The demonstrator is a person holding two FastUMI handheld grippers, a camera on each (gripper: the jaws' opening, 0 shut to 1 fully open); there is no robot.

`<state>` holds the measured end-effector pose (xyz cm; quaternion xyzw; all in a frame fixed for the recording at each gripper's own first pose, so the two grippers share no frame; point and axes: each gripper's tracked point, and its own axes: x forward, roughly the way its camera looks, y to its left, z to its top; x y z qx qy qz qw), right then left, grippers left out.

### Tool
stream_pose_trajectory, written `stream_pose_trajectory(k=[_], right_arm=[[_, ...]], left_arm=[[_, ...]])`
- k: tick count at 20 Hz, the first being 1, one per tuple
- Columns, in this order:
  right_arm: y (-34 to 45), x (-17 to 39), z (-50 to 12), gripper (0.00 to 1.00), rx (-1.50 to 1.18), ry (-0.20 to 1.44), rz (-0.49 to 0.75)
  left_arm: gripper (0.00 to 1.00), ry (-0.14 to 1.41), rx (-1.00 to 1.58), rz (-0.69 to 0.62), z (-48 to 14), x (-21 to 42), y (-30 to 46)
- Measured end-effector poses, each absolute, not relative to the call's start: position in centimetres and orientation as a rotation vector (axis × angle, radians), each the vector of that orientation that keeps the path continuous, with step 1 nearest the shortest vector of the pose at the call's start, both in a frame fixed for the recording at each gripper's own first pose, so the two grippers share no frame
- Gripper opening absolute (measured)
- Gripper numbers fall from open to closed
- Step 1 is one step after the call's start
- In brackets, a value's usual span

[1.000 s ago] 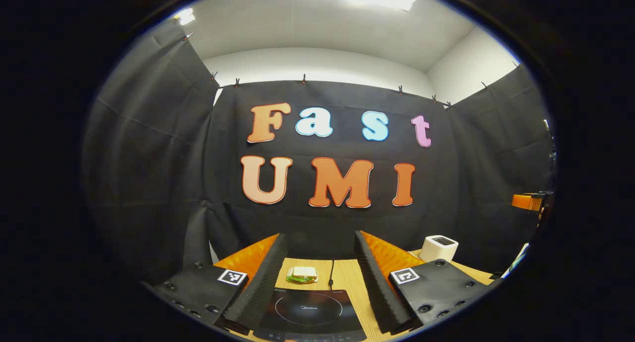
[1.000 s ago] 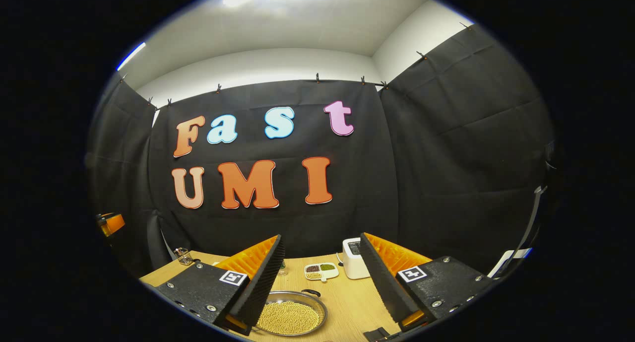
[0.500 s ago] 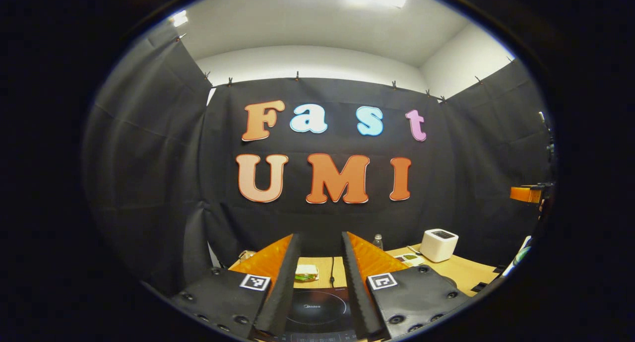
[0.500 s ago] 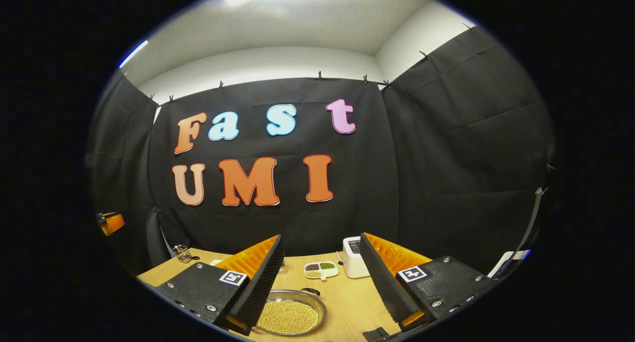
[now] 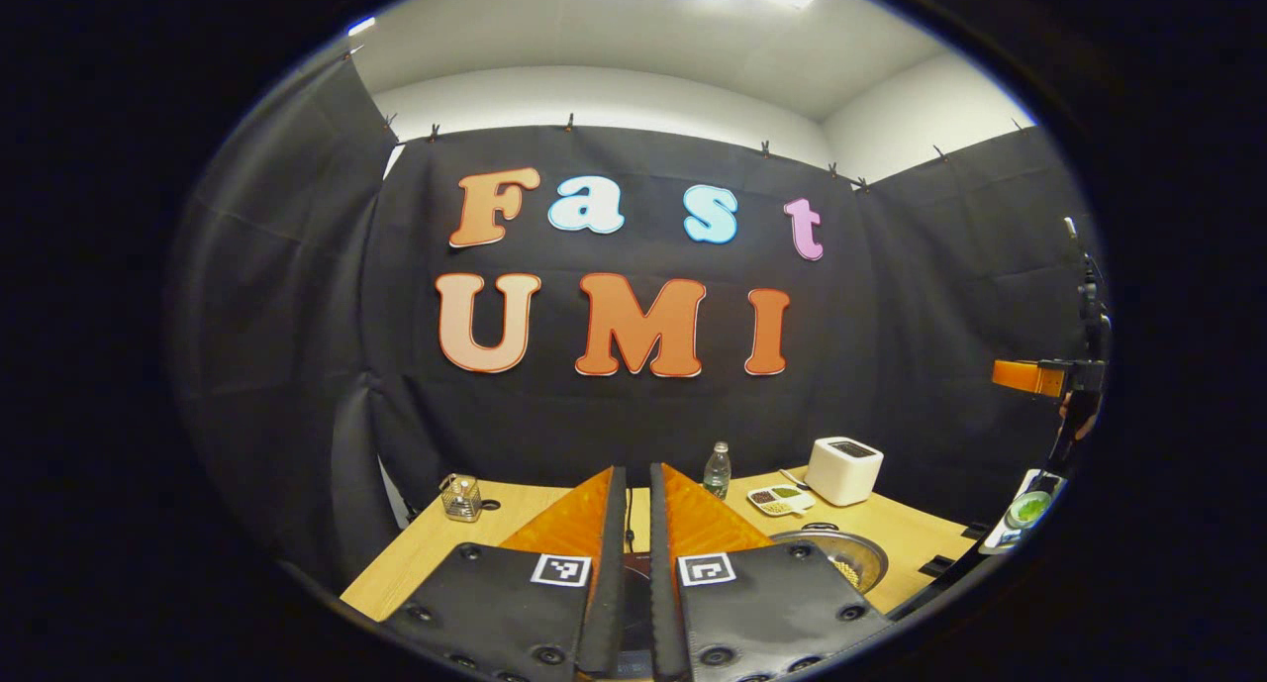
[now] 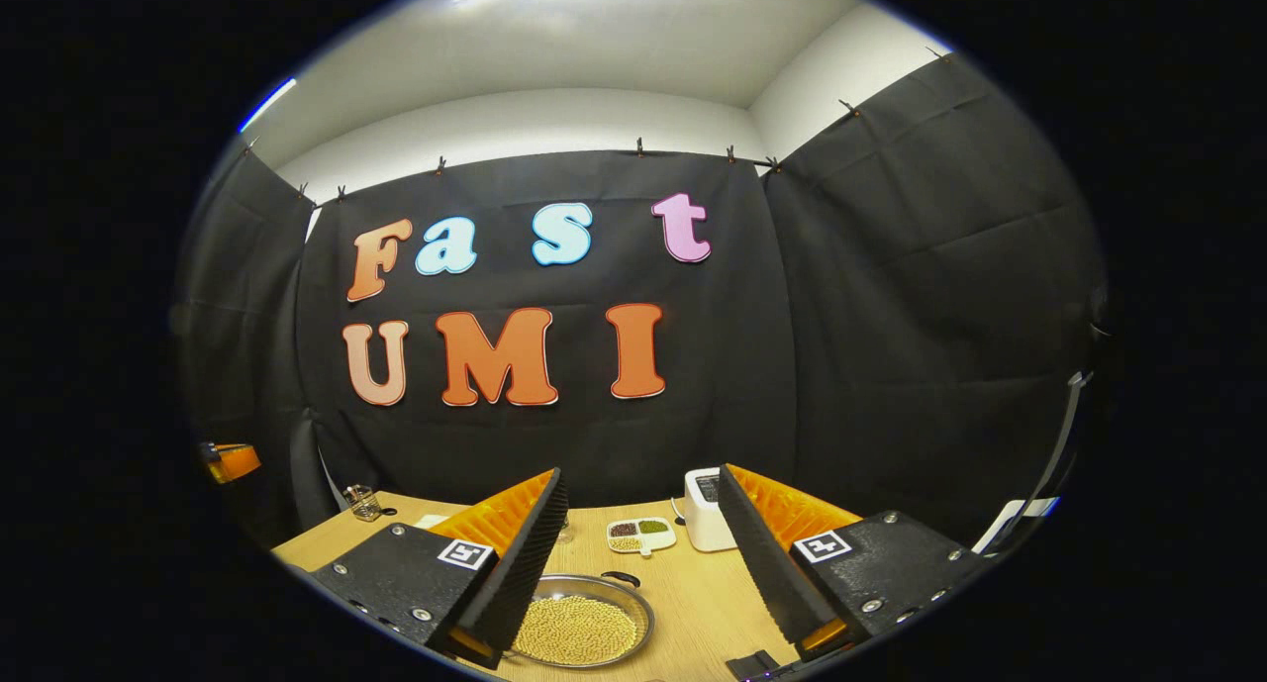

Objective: First push the handle of the pot to place it horizontally, then grasp the pot with both hands and set it on the induction cooktop.

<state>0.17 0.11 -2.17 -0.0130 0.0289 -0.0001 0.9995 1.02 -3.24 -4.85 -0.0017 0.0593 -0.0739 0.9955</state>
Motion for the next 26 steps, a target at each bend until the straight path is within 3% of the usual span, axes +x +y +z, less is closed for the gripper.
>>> stream_pose_trajectory(k=[3, 5, 7, 8, 9, 12, 14, 18, 26], right_arm=[[0.7, 0.1, -2.7, 0.95, -0.024, 0.065, 0.008], [1.1, 0.2, -3.2, 0.95, -0.027, 0.072, 0.014], [1.5, 0.2, -3.9, 0.95, -0.034, 0.083, 0.017], [1.5, 0.3, -4.4, 0.95, -0.034, 0.090, 0.013], [1.8, 0.2, -4.8, 0.95, -0.035, 0.096, 0.015], [2.8, 0.2, -7.0, 0.86, -0.050, 0.140, 0.034], [3.5, -0.2, -9.0, 0.82, -0.073, 0.177, 0.057], [5.1, -0.7, -13.5, 0.53, -0.096, 0.258, 0.094], [9.5, -3.1, -24.3, 0.12, -0.091, 0.495, 0.220]], left_arm=[[0.23, 0.139, 0.016, -0.054, -5.5, 1.7, -0.8], [0.67, 0.129, 0.025, -0.024, -5.2, 1.4, -0.3], [0.62, 0.127, 0.017, -0.015, -5.5, 1.3, 0.0], [0.67, 0.121, 0.011, -0.021, -5.4, 1.2, -0.1], [0.80, 0.115, 0.011, -0.023, -5.3, 1.2, 0.2], [0.81, 0.093, 0.016, -0.016, -4.9, 1.2, 0.9], [0.94, 0.083, 0.024, 0.000, -4.8, 1.0, 1.7], [0.98, 0.086, 0.009, 0.019, -5.1, 0.6, 2.9], [0.97, 0.099, 0.013, 0.046, -6.2, 0.3, 5.2]])
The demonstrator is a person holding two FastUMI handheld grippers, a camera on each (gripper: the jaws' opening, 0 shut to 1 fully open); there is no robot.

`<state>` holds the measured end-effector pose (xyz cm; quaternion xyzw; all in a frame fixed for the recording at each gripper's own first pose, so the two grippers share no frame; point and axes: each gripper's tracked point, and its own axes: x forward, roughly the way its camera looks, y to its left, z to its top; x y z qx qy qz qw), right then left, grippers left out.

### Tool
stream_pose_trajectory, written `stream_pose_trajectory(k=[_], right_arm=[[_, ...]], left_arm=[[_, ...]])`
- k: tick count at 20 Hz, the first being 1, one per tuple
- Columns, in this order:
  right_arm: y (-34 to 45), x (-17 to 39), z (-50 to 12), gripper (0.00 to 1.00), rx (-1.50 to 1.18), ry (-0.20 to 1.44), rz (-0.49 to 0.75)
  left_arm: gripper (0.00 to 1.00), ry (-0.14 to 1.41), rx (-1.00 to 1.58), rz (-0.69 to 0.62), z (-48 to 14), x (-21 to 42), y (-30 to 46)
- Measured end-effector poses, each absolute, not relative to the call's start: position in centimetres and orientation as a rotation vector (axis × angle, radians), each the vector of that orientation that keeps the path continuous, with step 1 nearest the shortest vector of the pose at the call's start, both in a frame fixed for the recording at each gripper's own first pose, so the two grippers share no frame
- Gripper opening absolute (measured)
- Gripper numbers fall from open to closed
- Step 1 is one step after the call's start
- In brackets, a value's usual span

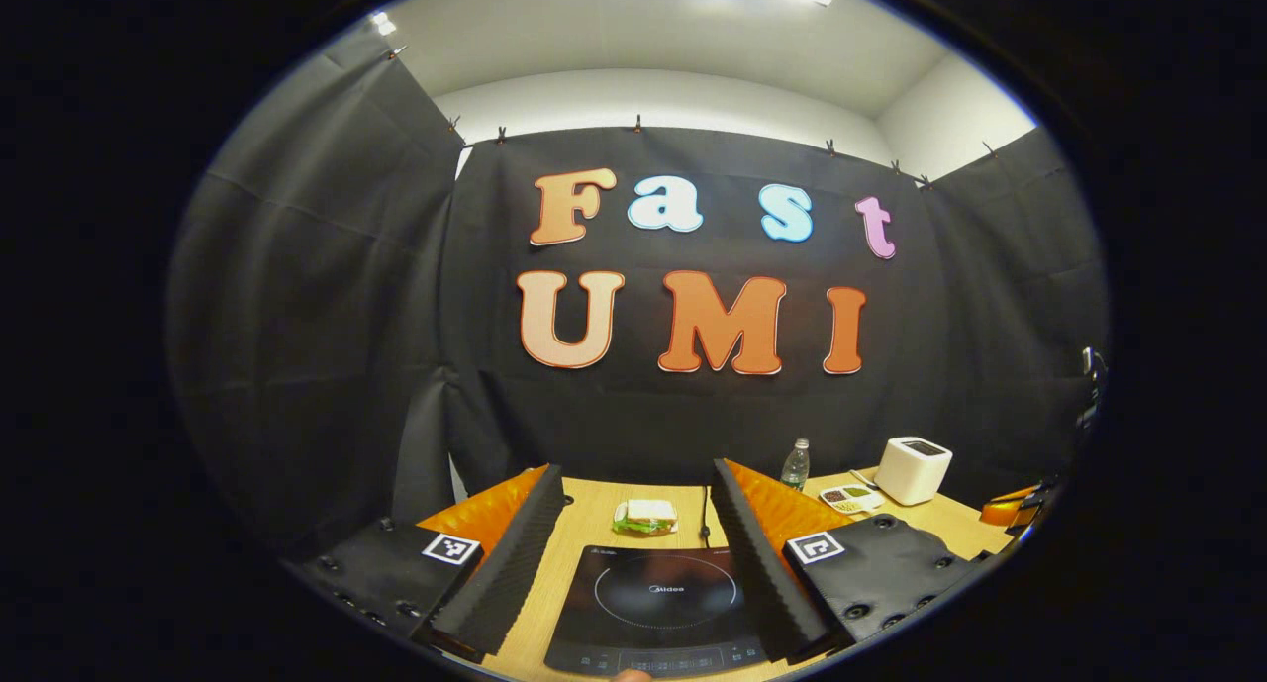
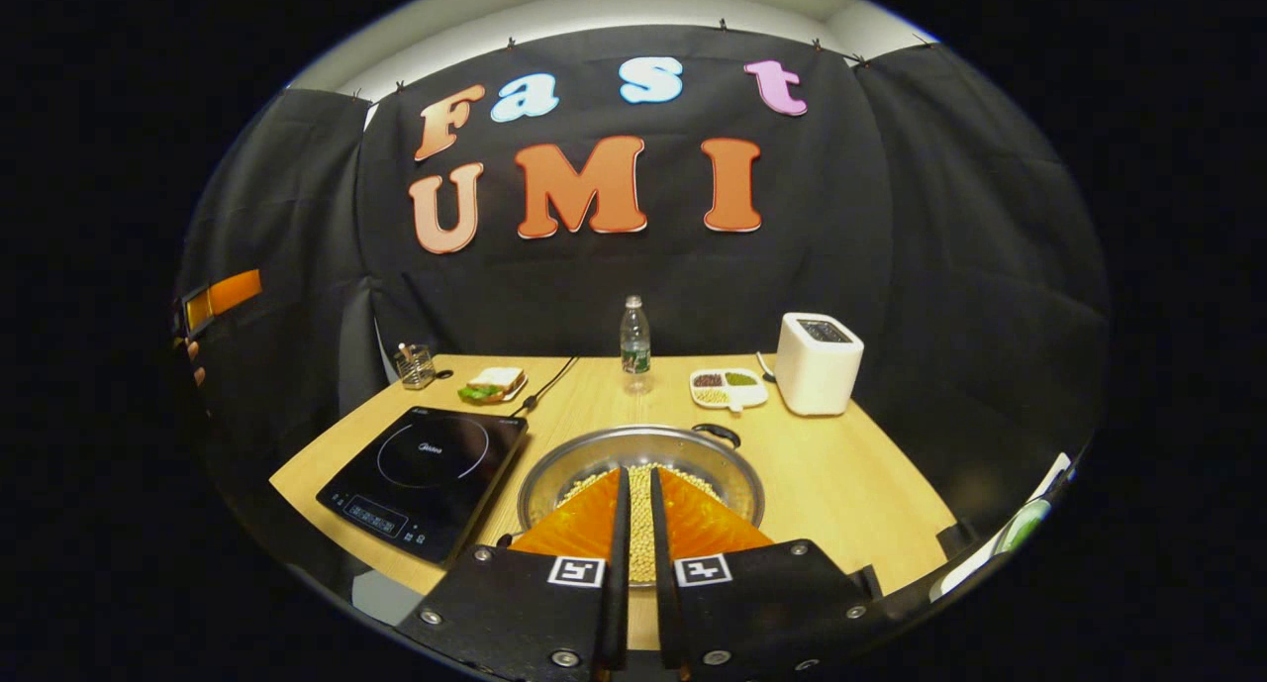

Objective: First push the handle of the pot to place it horizontally, then grasp the pot with both hands and set it on the induction cooktop.

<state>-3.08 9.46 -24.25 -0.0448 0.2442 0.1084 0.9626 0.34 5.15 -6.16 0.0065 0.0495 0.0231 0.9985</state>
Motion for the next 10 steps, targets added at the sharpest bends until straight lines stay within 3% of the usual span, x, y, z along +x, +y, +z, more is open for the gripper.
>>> stream_pose_trajectory(k=[4, 10], right_arm=[[10.3, -4.6, -28.0, 0.00, -0.097, 0.568, 0.243], [11.1, -8.0, -33.4, 0.00, -0.159, 0.686, 0.281]], left_arm=[[0.97, 0.115, 0.014, 0.051, -7.0, 0.6, 5.9], [0.98, 0.138, 0.005, 0.043, -8.2, 0.8, 6.4]])
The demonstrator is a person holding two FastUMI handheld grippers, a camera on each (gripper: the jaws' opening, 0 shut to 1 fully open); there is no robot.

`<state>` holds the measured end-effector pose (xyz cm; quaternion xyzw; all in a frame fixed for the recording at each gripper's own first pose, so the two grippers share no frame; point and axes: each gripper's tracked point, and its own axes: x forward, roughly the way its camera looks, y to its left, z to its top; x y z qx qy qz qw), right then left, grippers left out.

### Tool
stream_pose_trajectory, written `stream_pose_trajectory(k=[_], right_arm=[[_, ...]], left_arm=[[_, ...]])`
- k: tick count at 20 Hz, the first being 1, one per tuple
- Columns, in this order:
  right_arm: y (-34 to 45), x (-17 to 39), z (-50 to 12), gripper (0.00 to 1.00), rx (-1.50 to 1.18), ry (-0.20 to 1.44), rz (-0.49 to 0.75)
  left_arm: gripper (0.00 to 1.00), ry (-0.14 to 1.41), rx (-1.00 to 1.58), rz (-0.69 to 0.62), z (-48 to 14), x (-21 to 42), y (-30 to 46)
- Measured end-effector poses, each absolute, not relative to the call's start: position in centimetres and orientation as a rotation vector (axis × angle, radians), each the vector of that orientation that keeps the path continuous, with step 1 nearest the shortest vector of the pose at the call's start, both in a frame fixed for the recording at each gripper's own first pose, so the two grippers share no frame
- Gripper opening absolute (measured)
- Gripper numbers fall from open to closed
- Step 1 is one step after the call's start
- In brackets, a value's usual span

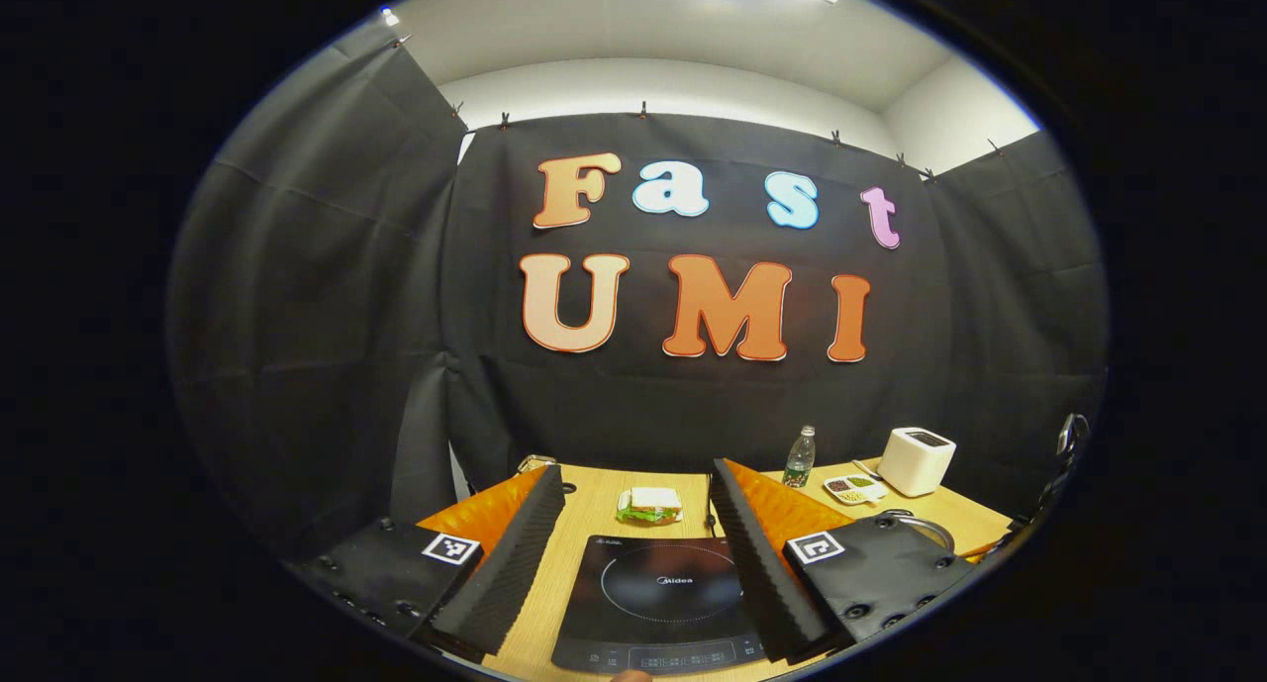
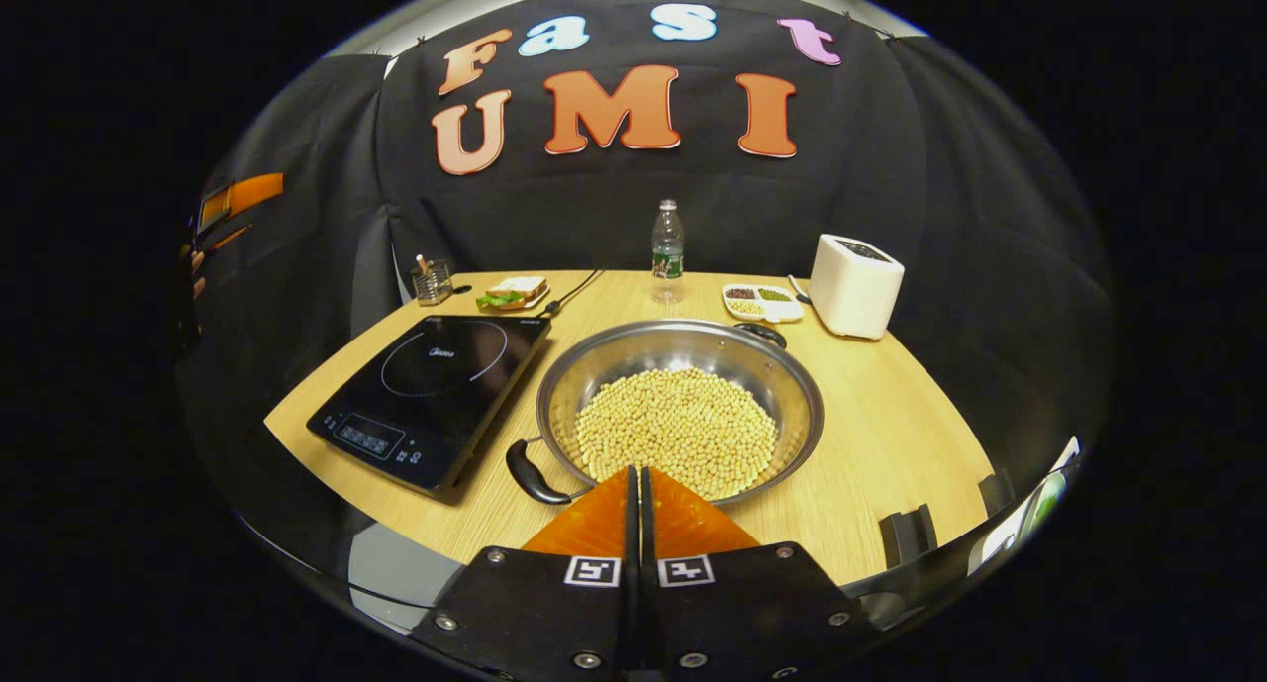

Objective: First push the handle of the pot to place it horizontally, then grasp the pot with both hands and set it on the induction cooktop.

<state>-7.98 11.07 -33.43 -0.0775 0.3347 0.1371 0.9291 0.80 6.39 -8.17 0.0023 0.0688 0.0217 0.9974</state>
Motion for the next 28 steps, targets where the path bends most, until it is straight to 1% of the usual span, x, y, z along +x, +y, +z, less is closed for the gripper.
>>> stream_pose_trajectory(k=[9, 17, 28], right_arm=[[13.5, -9.7, -38.9, 0.00, -0.157, 0.804, 0.317], [16.0, -9.2, -40.2, 0.00, -0.170, 0.843, 0.350], [20.0, -7.9, -40.1, 0.00, -0.128, 0.881, 0.417]], left_arm=[[0.98, 0.174, 0.013, 0.037, -9.8, 1.0, 6.5], [0.98, 0.177, 0.030, 0.037, -10.2, 0.6, 7.4], [0.98, 0.164, 0.039, 0.047, -9.8, 0.1, 8.6]])
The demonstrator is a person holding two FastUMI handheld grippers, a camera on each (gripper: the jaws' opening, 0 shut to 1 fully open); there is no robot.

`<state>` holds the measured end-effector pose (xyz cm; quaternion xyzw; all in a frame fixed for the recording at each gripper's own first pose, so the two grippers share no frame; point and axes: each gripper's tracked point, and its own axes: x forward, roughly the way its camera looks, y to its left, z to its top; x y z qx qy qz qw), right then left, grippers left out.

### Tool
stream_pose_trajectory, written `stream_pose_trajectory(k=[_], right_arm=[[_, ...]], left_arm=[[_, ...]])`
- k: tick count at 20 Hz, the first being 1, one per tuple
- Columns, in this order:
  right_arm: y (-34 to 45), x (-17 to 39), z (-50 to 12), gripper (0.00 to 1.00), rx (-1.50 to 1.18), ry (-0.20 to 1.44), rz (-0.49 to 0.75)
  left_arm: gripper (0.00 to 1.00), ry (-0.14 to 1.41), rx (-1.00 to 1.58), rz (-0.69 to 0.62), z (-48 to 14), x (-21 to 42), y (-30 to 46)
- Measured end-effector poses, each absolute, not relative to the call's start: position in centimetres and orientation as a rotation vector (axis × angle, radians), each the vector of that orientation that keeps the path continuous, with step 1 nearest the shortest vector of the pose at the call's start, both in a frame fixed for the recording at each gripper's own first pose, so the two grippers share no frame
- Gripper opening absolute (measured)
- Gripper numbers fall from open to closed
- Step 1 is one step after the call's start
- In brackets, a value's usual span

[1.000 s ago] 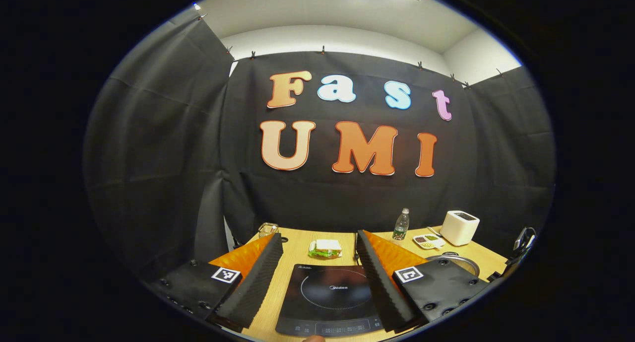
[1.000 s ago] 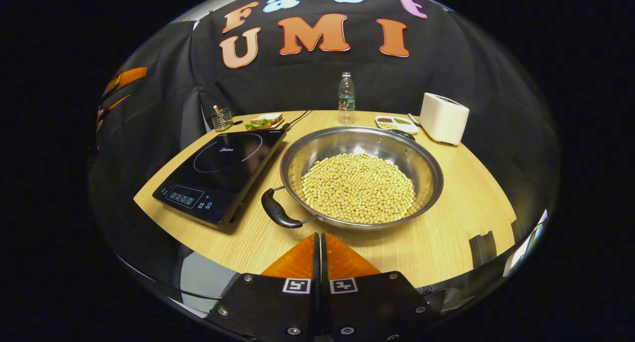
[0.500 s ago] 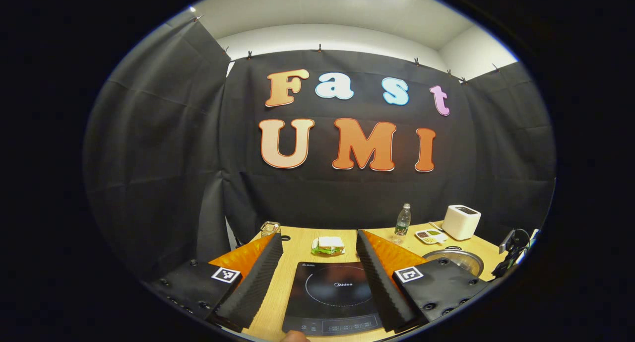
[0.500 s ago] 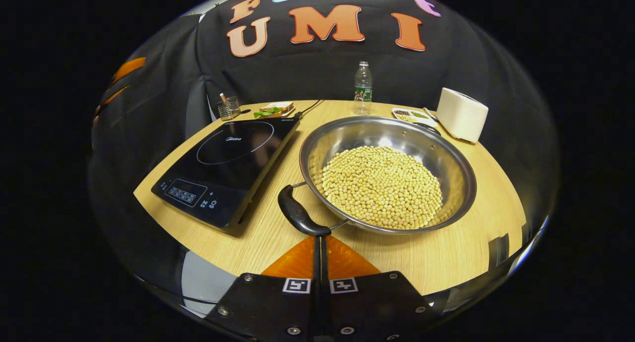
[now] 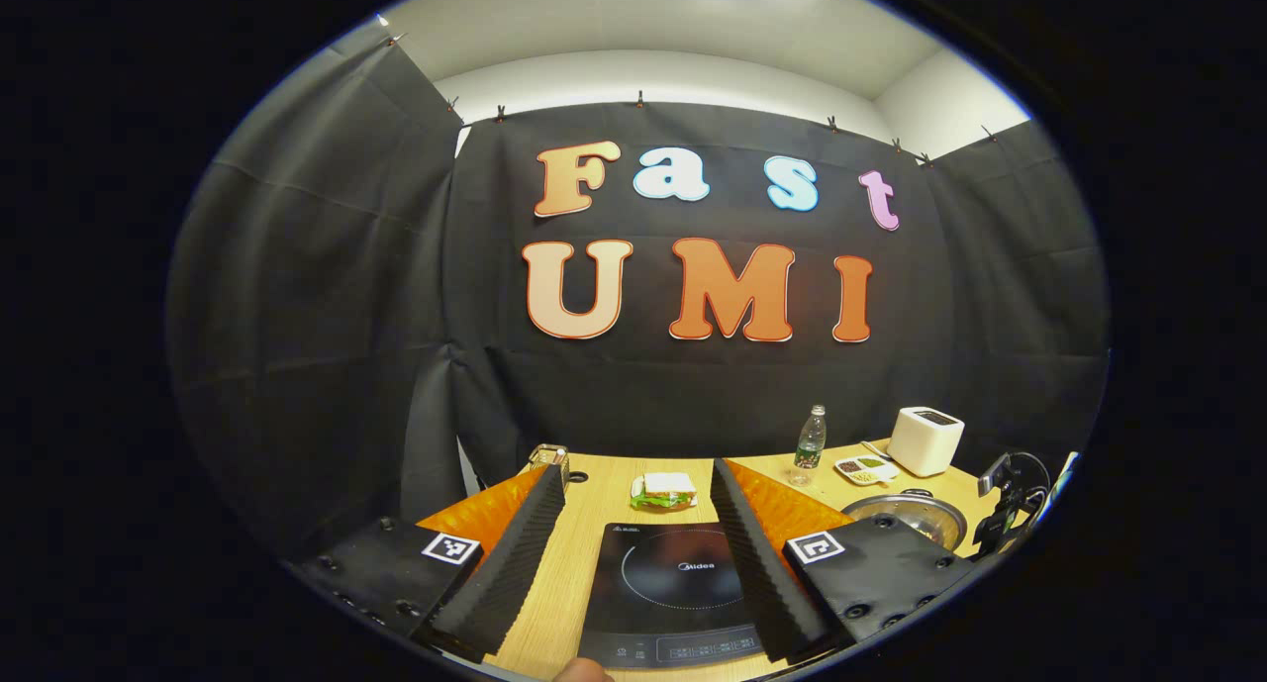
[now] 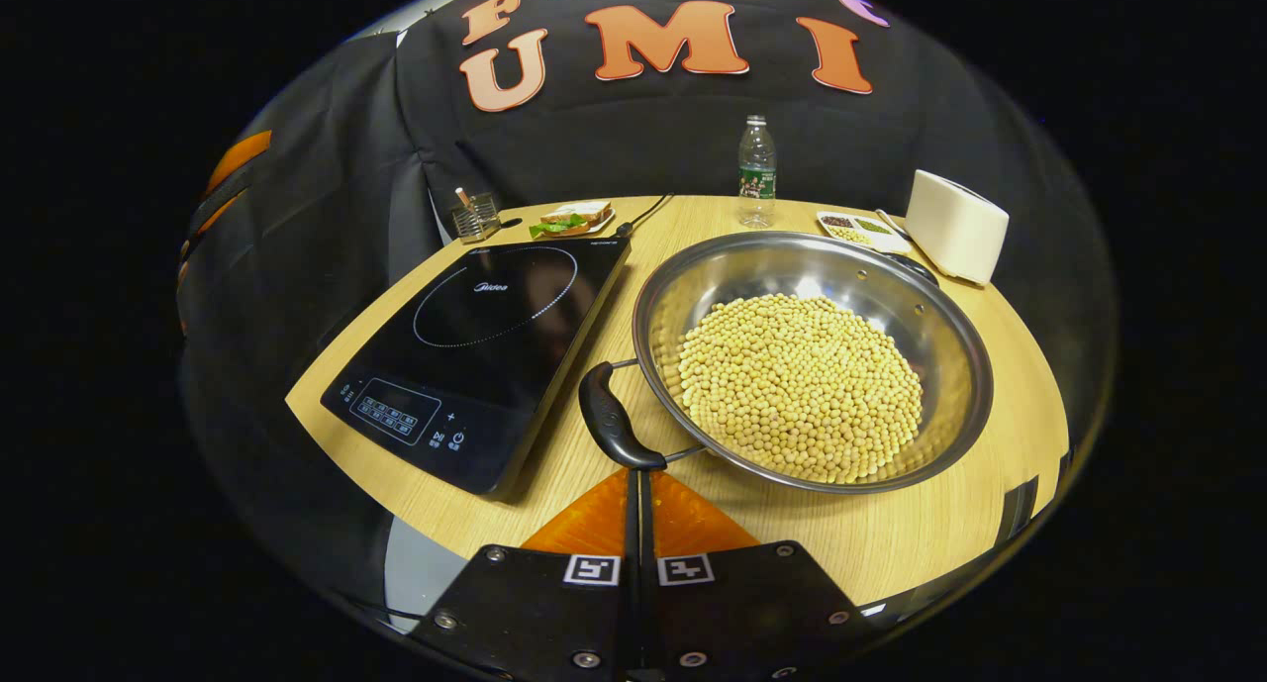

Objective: First push the handle of the pot to place it horizontally, then grasp the pot with both hands and set it on the induction cooktop.

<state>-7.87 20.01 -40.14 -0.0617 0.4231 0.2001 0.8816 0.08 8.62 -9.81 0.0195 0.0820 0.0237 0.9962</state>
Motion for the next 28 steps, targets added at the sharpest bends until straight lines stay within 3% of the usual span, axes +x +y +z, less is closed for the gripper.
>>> stream_pose_trajectory(k=[28], right_arm=[[26.6, -3.0, -41.4, 0.00, -0.072, 0.920, 0.476]], left_arm=[[0.98, 0.245, -0.027, 0.126, -13.8, 1.0, 14.8]])
